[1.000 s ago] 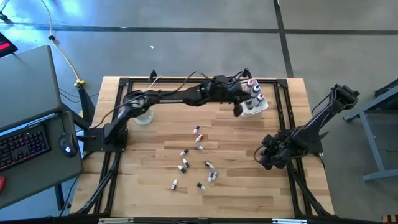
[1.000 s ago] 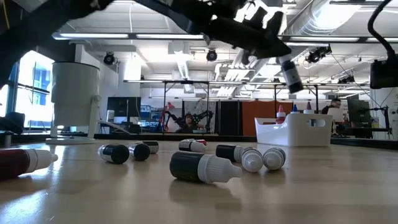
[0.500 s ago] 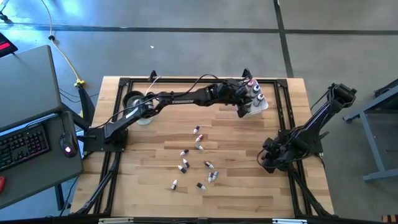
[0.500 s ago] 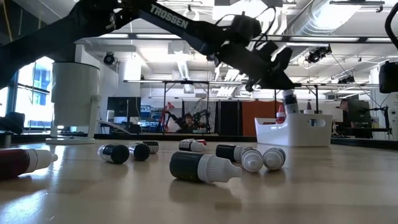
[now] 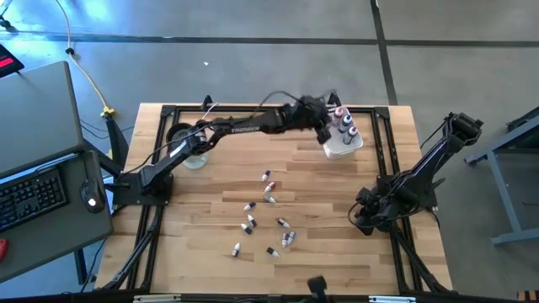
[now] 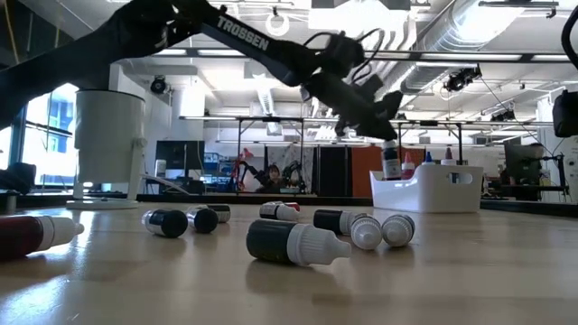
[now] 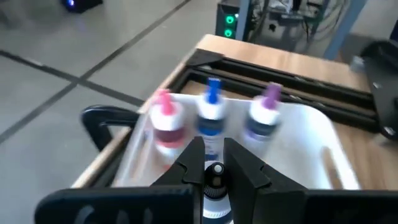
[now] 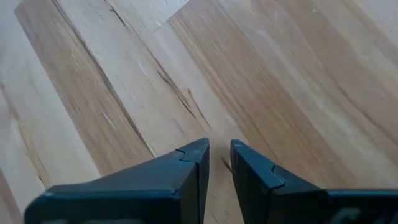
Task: Pick & Place food coloring
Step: Put the big black food coloring bottle into the white bin
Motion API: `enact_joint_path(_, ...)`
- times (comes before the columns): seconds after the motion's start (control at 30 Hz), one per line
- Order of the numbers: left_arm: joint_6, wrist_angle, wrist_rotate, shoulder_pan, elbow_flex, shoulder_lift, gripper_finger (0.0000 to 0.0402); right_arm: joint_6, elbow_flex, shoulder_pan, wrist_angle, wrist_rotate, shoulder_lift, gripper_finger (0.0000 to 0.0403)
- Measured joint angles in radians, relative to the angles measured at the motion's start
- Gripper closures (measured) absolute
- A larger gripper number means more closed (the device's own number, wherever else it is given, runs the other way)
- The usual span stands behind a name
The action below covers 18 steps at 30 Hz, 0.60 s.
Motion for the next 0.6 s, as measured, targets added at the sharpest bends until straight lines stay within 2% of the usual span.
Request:
enact_joint_path(0.3,-0.046,0.003,0.158,0.097,0.0,0.0,0.0366,0.0,0.0,0.0,-0.001,-0.002,0.0,0.0344)
enact_joint_path(0.47,-0.038,0.008,0.177,0.093,-0.002,0.027,0.0364,0.0,0.0,0.0,-0.001,-0.002,0.0,0.0344)
enact_joint_path(0.6,-0.013,0.033,0.143,0.082,0.0,0.06,0.0363,0.001,0.001,0.0,0.001,-0.001,0.0,0.0344)
